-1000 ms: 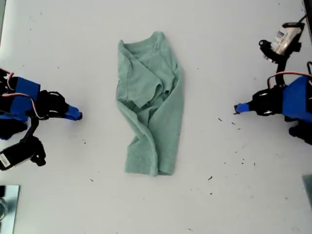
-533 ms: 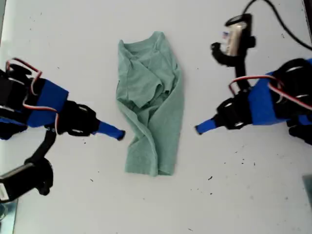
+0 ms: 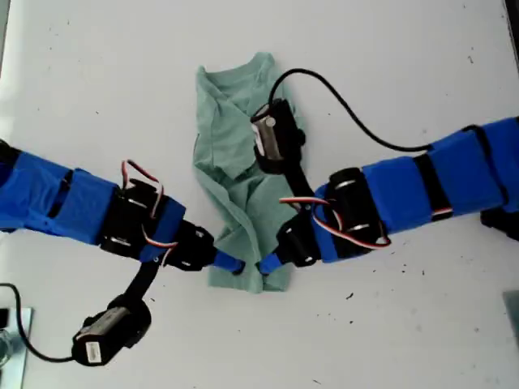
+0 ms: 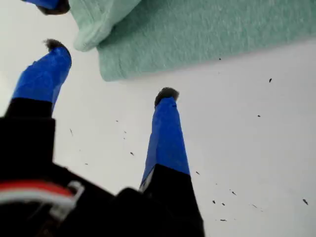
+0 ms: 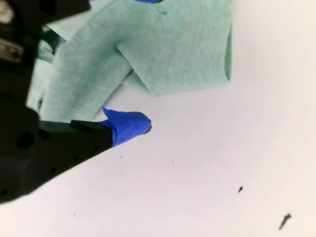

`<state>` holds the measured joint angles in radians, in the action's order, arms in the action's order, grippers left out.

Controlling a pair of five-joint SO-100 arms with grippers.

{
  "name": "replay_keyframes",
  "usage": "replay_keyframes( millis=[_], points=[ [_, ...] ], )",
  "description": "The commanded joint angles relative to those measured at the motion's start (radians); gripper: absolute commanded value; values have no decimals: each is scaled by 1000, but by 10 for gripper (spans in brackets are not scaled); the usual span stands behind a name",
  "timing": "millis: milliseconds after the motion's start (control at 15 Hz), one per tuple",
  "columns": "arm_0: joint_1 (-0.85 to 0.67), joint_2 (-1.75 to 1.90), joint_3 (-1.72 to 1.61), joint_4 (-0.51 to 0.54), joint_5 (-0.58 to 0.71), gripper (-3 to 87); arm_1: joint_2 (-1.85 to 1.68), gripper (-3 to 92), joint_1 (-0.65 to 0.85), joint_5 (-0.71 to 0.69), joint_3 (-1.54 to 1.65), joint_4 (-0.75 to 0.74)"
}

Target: Fold t shirt

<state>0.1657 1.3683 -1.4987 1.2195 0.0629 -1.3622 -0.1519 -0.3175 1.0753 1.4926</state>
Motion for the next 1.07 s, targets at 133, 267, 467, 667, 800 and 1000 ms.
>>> replay_keyframes(
  millis=[133,267,467,667,800,1000],
  points=[
    [8,-279,252,23,6,348,156,320,-52,71,-71,-60],
    [6,-400,385,80,0,218,241,275,-61,83,-86,-94],
    [21,-439,434,60,-5,-1,319,252,-61,71,-87,-164],
    [41,-468,486,57,12,-2,364,20,-66,77,-92,-201],
    [75,-411,549,57,55,-2,235,19,-87,26,-98,-160],
    [147,-227,563,29,117,-2,-64,19,-161,-74,-98,-123]
  ],
)
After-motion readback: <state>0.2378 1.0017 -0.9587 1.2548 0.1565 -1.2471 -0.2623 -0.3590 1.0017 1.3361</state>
